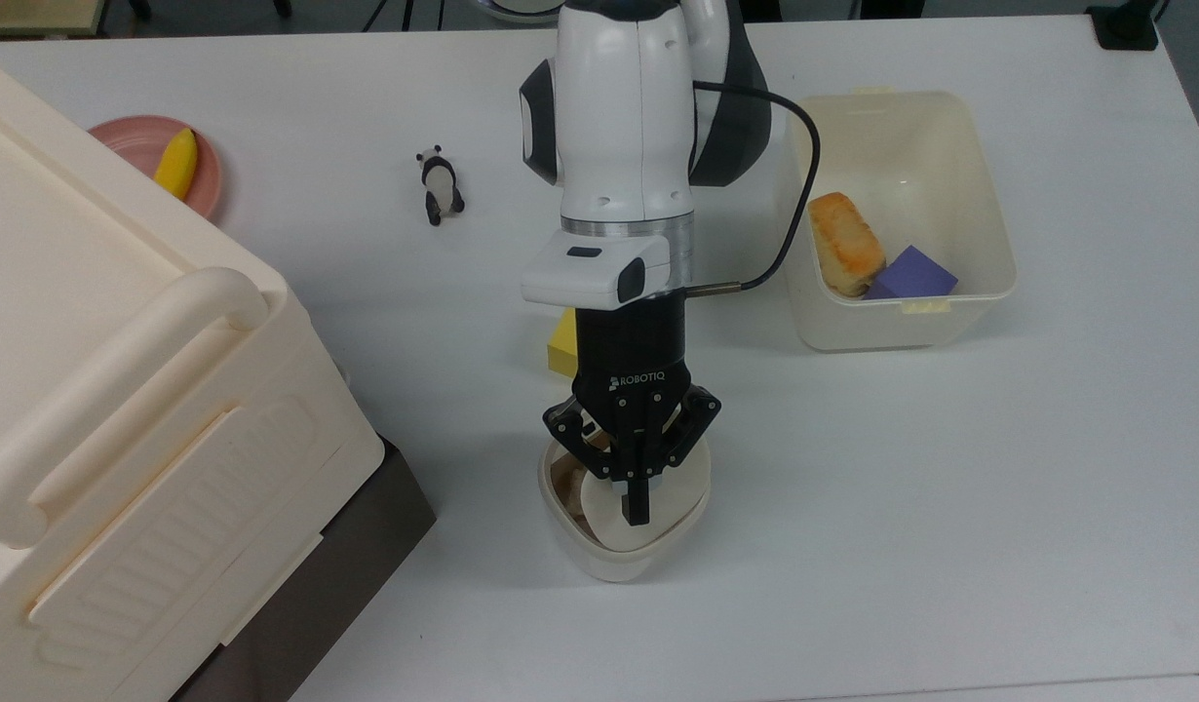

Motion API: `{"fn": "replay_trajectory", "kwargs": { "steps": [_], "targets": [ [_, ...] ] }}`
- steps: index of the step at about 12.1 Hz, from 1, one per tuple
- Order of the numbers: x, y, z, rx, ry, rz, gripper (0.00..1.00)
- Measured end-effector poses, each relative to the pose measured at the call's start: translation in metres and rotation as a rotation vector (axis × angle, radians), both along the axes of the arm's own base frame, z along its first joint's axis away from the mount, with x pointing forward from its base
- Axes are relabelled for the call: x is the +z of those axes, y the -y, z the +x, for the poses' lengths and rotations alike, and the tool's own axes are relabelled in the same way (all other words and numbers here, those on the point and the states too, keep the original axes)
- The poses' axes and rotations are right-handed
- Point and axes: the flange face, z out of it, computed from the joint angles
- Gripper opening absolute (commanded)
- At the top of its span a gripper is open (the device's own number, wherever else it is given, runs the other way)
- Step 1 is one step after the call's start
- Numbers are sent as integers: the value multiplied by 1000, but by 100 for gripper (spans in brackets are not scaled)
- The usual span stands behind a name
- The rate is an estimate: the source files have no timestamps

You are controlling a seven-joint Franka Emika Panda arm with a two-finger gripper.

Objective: Close the trash can
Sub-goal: 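Push the lid forward with the gripper, tipping it over the opening, then press the lid down onto the trash can rim with the gripper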

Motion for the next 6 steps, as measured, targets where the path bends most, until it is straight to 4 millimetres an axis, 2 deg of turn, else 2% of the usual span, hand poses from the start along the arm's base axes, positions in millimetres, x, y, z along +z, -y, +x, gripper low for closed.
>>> {"fn": "replay_trajectory", "kwargs": {
  "steps": [3,6],
  "targets": [
    [20,2,-10,2,12,-2,0],
    [25,7,-29,2,-12,-9,0]
  ]
}}
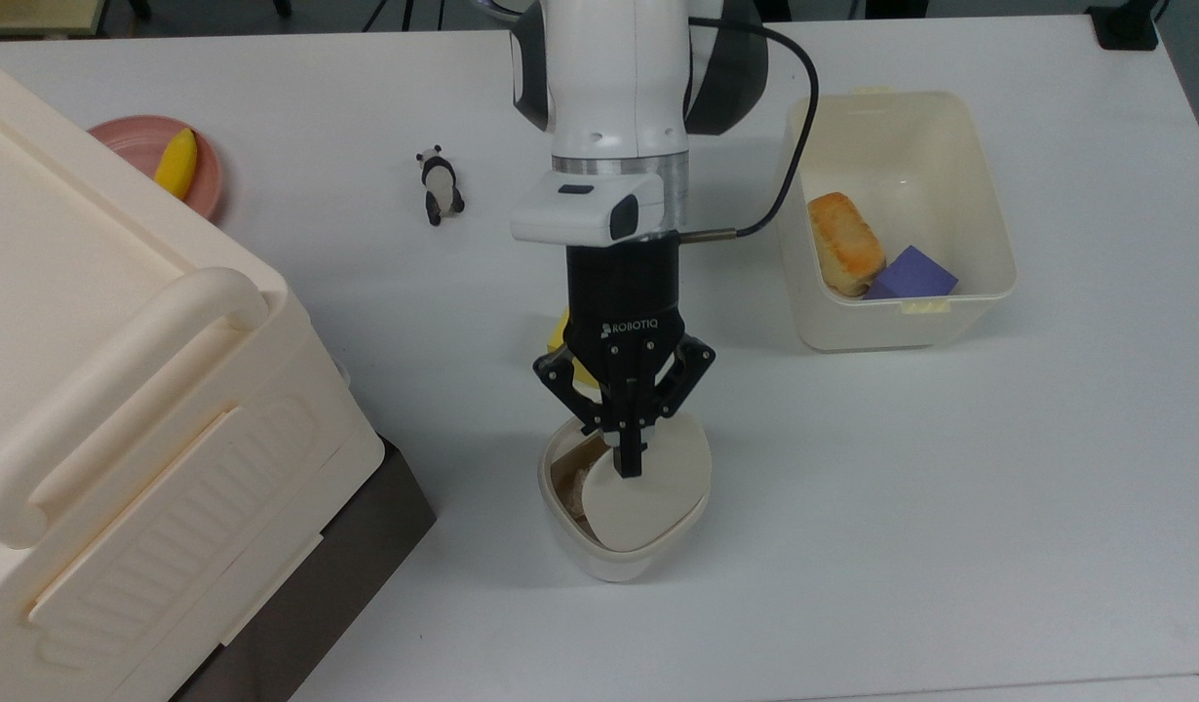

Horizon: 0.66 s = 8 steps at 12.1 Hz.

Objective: Close the trash can
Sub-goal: 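Press the lid down onto the trash can rim with the gripper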

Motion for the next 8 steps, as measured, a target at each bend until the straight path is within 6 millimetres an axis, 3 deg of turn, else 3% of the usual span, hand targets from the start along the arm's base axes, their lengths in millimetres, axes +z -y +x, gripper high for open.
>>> {"fn": "replay_trajectory", "kwargs": {
  "steps": [8],
  "targets": [
    [-39,6,-16,9,-85,-38,0]
  ]
}}
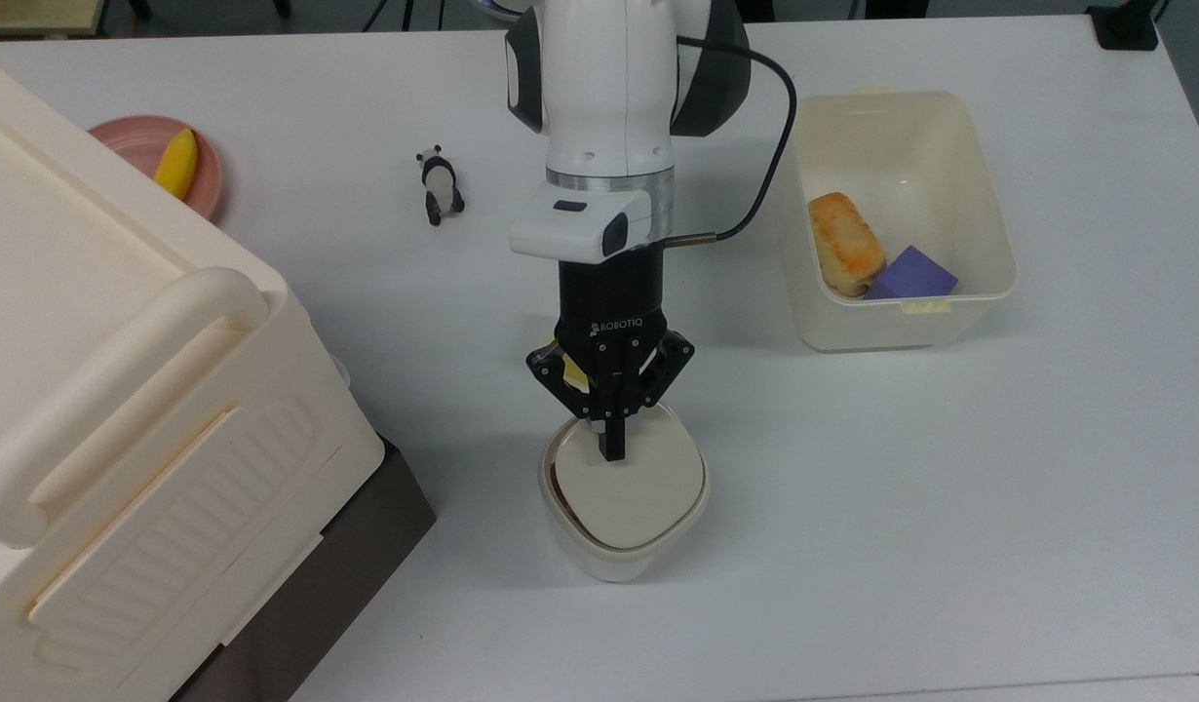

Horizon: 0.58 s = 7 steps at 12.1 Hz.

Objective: Close the trash can
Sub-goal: 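Press the lid down onto the trash can rim with the gripper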

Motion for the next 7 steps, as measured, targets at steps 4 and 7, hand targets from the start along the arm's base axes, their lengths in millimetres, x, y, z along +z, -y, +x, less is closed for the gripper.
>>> {"fn": "replay_trajectory", "kwargs": {
  "steps": [4,7],
  "targets": [
    [-25,6,-7,3,-48,-16,0],
    [-28,9,-10,7,-56,-26,0]
  ]
}}
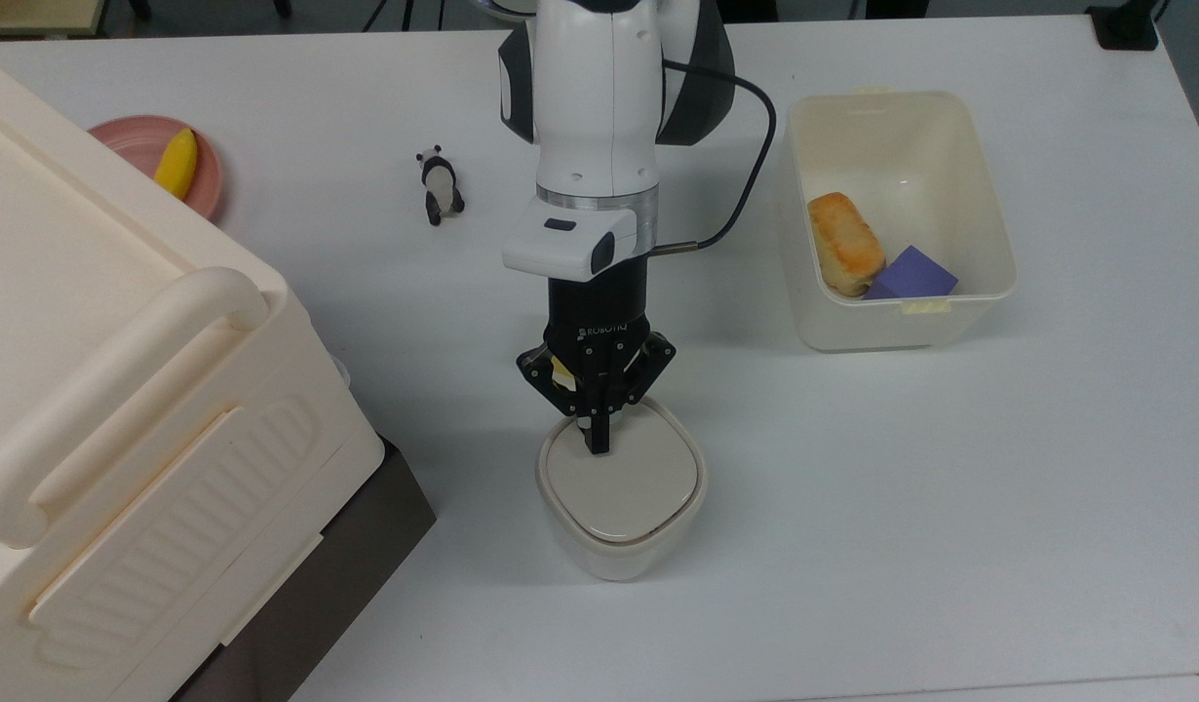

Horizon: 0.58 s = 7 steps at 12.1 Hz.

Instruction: Close the trash can

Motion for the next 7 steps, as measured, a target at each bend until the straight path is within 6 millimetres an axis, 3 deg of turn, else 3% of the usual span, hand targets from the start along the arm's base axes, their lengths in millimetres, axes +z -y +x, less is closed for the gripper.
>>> {"fn": "replay_trajectory", "kwargs": {
  "steps": [3,4,5,6,7],
  "targets": [
    [3,1,-1,1,4,-3,2],
    [9,3,-1,-4,13,0,7],
    [28,4,-3,-16,39,14,14],
    [47,5,-5,-32,65,34,38],
    [79,7,-13,-59,79,56,82]
  ]
}}
